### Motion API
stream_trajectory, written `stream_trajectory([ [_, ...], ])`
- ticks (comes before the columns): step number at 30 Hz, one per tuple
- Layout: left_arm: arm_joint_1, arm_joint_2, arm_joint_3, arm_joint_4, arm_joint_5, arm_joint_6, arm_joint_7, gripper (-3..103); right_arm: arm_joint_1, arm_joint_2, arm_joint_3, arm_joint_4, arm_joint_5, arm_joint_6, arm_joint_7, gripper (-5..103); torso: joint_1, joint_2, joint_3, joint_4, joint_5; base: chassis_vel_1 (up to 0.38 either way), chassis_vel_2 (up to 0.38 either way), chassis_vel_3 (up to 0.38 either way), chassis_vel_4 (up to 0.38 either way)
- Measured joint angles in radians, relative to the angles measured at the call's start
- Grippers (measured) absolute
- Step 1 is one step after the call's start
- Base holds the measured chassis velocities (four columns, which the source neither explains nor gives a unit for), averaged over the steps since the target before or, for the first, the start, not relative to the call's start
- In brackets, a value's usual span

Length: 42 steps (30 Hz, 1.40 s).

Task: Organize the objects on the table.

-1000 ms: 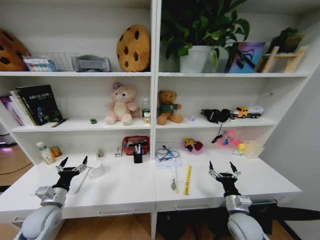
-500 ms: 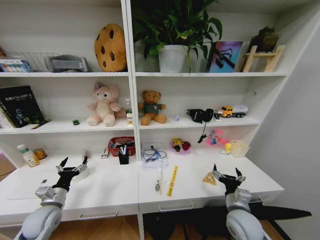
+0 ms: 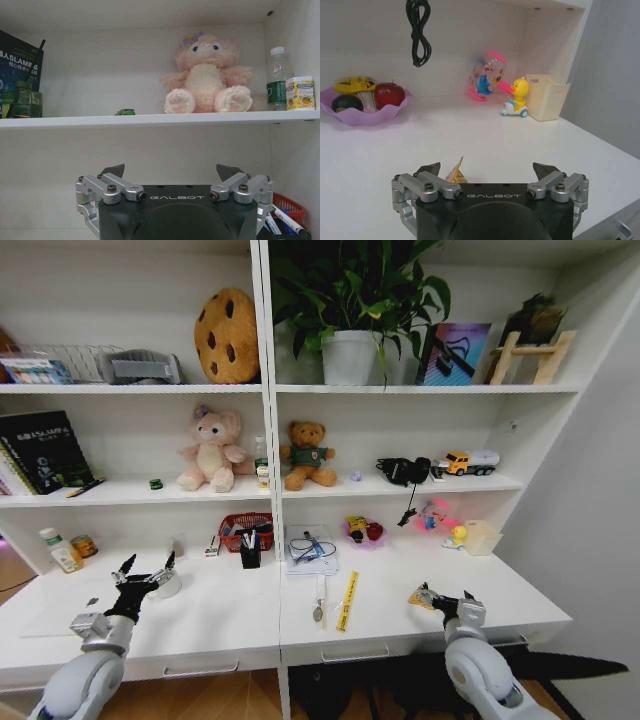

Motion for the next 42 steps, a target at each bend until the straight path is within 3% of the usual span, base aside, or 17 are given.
stream_trajectory([
  [9, 0.0, 0.0, 0.0, 0.0, 0.0, 0.0, 0.0, 100, 0.115, 0.01, -0.06, -0.193, -0.006, 0.016, -0.054, 102, 0.0, 0.0, 0.0, 0.0, -0.0002, 0.0, 0.0, 0.0, 0.0],
  [11, 0.0, 0.0, 0.0, 0.0, 0.0, 0.0, 0.0, 100, 0.144, 0.011, -0.071, -0.227, -0.008, 0.021, -0.072, 99, 0.0, 0.0, 0.0, 0.0001, -0.0001, 0.0, 0.0, 0.0, 0.0],
  [18, 0.0, 0.0, 0.0, 0.0, 0.0, 0.0, 0.0, 100, 0.183, 0.027, -0.093, -0.281, -0.014, 0.037, -0.097, 67, 0.0, 0.0, 0.0, 0.0, -0.0001, 0.0, 0.0, 0.0, 0.0],
  [19, 0.0, 0.0, 0.0, 0.0, 0.0, 0.0, 0.0, 100, 0.183, 0.027, -0.093, -0.281, -0.014, 0.037, -0.097, 67, 0.0, 0.0, 0.0, 0.0, -0.0001, 0.0, 0.0, 0.0, 0.0],
  [22, 0.0, 0.0, 0.0, 0.0, 0.0, 0.0, 0.0, 100, 0.186, 0.035, -0.097, -0.297, -0.019, 0.048, -0.102, 51, 0.0, 0.0, 0.0, 0.0, -0.0001, 0.0, 0.0, 0.0, 0.0],
  [30, 0.0, 0.0, 0.0, 0.0, 0.0, 0.0, 0.0, 100, 0.198, 0.037, -0.101, -0.324, -0.023, 0.069, -0.119, 29, 0.0, 0.0, 0.0, 0.0, -0.0001, 0.0, 0.0, 0.0, 0.0],
  [35, 0.0, 0.0, 0.0, 0.0, 0.0, 0.0, 0.0, 100, 0.193, 0.032, -0.095, -0.316, -0.027, 0.09, -0.132, 8, 0.0, 0.0, 0.0, 0.0, 0.0, 0.0, 0.0, 0.0, 0.0],
  [40, 0.0, 0.0, 0.0, 0.0, 0.0, 0.0, 0.0, 100, 0.185, 0.025, -0.087, -0.287, -0.063, 0.152, -0.186, 1, 0.0, 0.0, 0.0, -0.0001, -0.0001, 0.0, 0.0, 0.0, 0.0],
  [42, 0.0, 0.0, 0.0, 0.0, 0.0, 0.0, 0.0, 100, 0.201, 0.015, -0.094, -0.288, -0.077, 0.211, -0.251, 0, 0.0, 0.0, 0.0, -0.0004, 0.0, 0.0, 0.0, 0.0, 0.0],
])
